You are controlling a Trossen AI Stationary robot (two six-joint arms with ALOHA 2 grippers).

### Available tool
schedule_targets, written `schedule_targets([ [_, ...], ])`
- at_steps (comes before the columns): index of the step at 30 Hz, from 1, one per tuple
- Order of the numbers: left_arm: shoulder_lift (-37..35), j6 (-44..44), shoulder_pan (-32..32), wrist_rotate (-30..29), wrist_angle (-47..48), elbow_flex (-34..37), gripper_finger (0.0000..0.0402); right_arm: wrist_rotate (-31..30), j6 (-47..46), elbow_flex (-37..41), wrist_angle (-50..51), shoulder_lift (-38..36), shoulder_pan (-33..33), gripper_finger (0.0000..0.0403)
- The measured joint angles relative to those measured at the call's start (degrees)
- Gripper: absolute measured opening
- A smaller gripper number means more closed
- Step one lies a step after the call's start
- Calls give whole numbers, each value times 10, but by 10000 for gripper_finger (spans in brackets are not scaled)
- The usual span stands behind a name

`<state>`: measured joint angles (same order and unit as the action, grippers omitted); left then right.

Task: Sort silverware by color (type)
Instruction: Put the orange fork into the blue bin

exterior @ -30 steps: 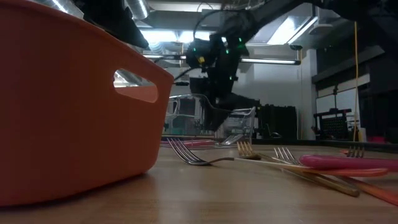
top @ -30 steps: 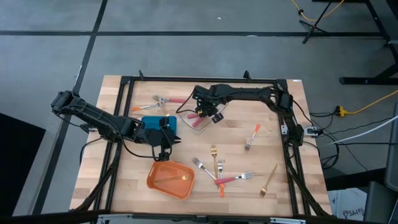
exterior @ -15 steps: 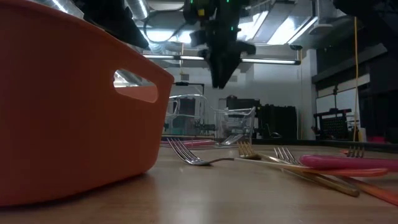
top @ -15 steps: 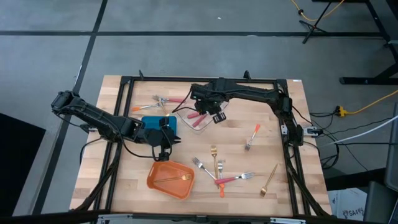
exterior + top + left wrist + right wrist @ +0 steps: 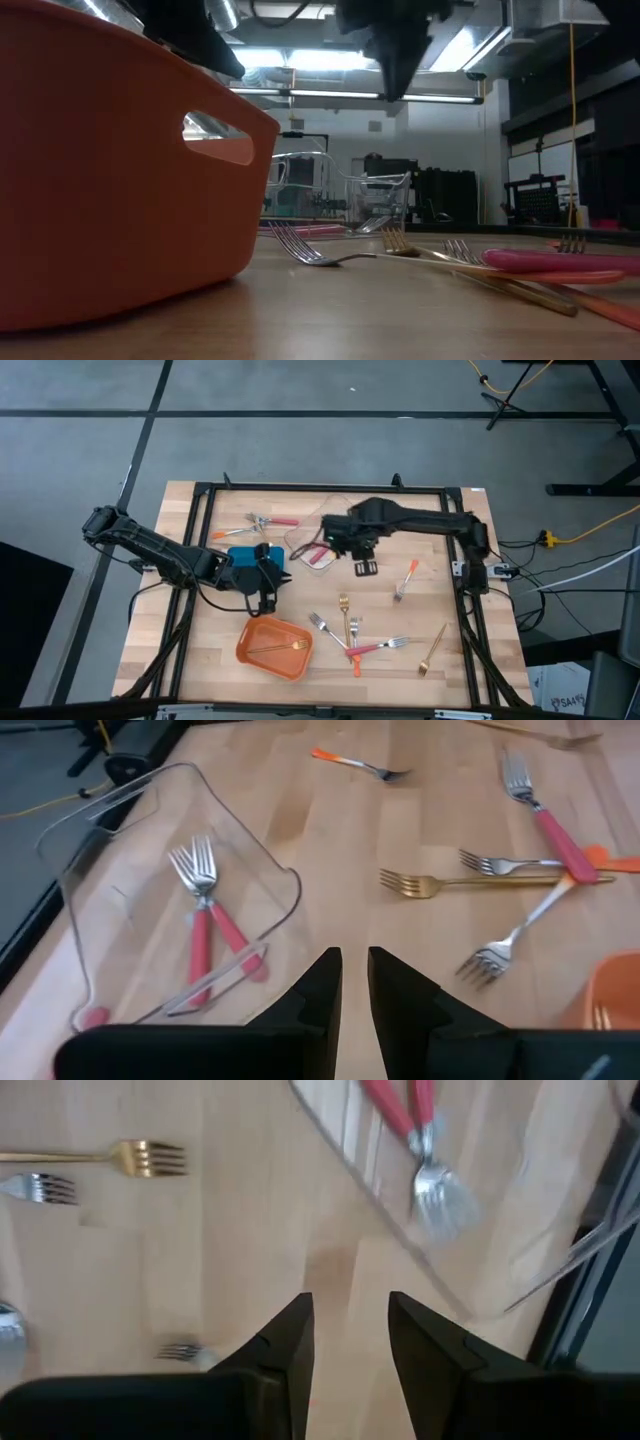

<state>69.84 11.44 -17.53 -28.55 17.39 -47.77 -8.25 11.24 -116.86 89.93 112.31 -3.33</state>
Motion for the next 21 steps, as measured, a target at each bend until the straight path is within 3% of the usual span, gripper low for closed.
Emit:
schedule_targets([
  [6,0,0,14,-8,0,0,47,-40,-159,162,-8,-118,27,120],
  [12,0,0,47,-9,-2,0,47,-66,-395,343,-39,-231,53,120],
  [21,0,-1,103,-8,-3,0,47,-57,-771,498,-61,-295,98,120],
])
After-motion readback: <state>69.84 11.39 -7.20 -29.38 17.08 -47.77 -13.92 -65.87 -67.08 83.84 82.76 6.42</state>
